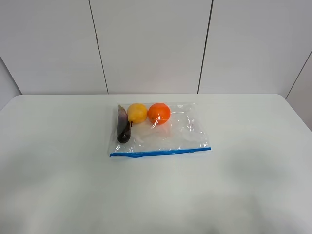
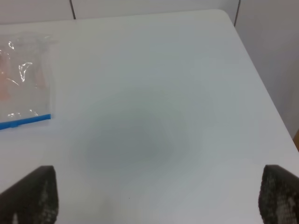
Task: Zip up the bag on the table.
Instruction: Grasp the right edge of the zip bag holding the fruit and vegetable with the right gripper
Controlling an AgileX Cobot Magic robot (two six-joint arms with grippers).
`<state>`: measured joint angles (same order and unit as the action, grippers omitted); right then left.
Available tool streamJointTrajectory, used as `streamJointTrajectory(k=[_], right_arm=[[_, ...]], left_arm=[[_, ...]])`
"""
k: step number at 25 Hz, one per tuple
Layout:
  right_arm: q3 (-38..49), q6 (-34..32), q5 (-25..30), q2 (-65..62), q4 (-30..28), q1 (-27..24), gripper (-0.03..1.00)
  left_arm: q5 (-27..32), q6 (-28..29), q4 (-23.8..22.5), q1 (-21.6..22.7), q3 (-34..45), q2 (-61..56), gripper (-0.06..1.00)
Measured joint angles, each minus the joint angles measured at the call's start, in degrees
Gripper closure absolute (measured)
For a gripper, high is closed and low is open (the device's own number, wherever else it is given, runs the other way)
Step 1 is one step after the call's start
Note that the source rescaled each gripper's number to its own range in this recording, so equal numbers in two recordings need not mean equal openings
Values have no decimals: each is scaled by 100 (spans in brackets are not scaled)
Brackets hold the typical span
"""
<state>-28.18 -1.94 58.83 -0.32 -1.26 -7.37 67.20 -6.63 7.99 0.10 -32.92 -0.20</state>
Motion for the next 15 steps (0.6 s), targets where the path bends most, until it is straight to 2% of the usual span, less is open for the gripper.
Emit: streamJointTrajectory(k=[15], right_arm=[[-69,0,-112,13,39,0,-2]], left_arm=[[0,0,0,0,0,0,5]])
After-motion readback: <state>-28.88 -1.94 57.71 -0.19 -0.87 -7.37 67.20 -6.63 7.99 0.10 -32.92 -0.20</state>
